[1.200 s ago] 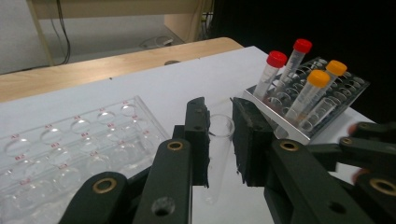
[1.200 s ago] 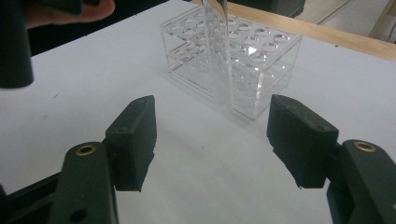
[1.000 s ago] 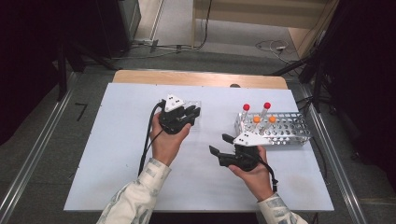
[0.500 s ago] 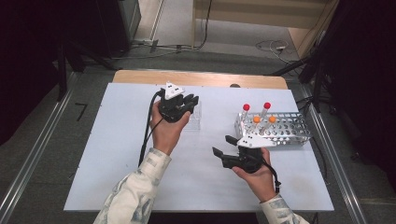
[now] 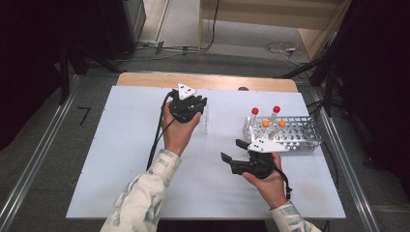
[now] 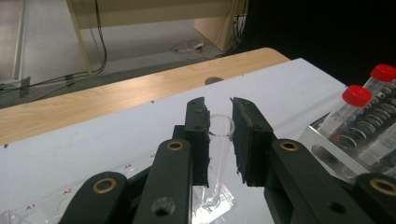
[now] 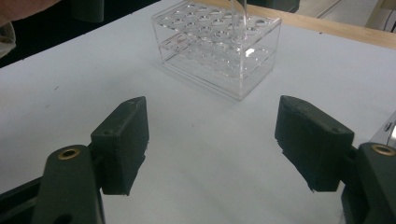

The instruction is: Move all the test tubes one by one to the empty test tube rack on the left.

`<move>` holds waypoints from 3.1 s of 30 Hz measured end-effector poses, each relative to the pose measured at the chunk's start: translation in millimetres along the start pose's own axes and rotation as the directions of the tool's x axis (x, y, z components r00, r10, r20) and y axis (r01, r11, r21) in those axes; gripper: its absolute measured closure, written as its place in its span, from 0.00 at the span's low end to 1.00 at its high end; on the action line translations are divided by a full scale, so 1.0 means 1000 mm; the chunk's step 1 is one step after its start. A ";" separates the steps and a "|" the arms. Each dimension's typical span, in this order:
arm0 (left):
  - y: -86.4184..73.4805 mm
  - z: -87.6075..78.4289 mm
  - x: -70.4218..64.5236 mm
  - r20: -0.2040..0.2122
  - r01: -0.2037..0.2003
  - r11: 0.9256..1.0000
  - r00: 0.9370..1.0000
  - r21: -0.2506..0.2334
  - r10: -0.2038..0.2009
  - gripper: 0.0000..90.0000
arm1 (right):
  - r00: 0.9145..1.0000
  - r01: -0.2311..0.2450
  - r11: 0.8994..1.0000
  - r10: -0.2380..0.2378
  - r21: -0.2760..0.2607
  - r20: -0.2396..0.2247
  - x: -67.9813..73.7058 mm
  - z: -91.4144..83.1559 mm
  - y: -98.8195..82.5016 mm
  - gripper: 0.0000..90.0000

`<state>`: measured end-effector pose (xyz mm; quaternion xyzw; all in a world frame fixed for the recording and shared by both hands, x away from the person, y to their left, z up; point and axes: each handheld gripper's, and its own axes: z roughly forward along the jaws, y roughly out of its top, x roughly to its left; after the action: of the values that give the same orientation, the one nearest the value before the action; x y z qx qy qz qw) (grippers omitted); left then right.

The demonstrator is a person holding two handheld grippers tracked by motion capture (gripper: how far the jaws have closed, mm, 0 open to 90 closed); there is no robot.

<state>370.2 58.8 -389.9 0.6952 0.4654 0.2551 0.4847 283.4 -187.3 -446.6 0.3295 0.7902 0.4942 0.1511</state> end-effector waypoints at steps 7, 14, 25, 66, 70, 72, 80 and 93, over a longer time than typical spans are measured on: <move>-0.006 0.009 -0.008 -0.018 -0.049 0.998 0.999 0.030 0.049 0.86 | 1.000 0.002 1.000 -0.002 -0.003 0.001 0.000 0.000 0.000 0.27; -0.016 0.015 -0.008 -0.030 -0.050 0.997 0.998 0.053 0.051 0.86 | 1.000 0.000 1.000 0.000 -0.003 0.003 -0.001 -0.001 0.000 0.27; -0.033 0.024 -0.005 -0.031 -0.042 0.994 0.998 0.100 0.046 0.85 | 1.000 0.004 1.000 -0.004 0.003 0.004 -0.001 0.000 -0.002 0.27; -0.041 -0.030 -0.013 0.094 0.043 0.998 0.994 0.040 -0.046 0.18 | 0.984 -0.050 0.999 0.053 -0.020 0.171 -0.039 -0.049 -0.023 0.27; -0.042 -0.031 -0.014 0.100 0.038 0.998 0.994 0.047 -0.043 0.16 | 0.979 -0.053 0.999 0.055 -0.014 0.196 -0.044 -0.045 -0.025 0.22; -0.042 -0.031 -0.015 0.103 0.039 0.998 0.994 0.051 -0.044 0.16 | 0.978 -0.055 0.998 0.056 -0.012 0.203 -0.045 -0.044 -0.025 0.21; -0.046 -0.030 -0.019 0.112 0.038 0.998 0.993 0.055 -0.044 0.16 | 0.967 -0.055 0.998 0.056 -0.014 0.250 -0.053 -0.035 -0.025 0.18; -0.047 -0.027 -0.019 0.113 0.042 0.997 0.992 0.061 -0.048 0.18 | 0.956 -0.069 0.996 0.083 -0.059 0.282 -0.067 -0.025 -0.024 0.53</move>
<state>321.3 57.7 -419.6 0.7118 0.4597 0.1903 0.4957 309.9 -256.0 -462.0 0.4233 0.7348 0.4663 0.2518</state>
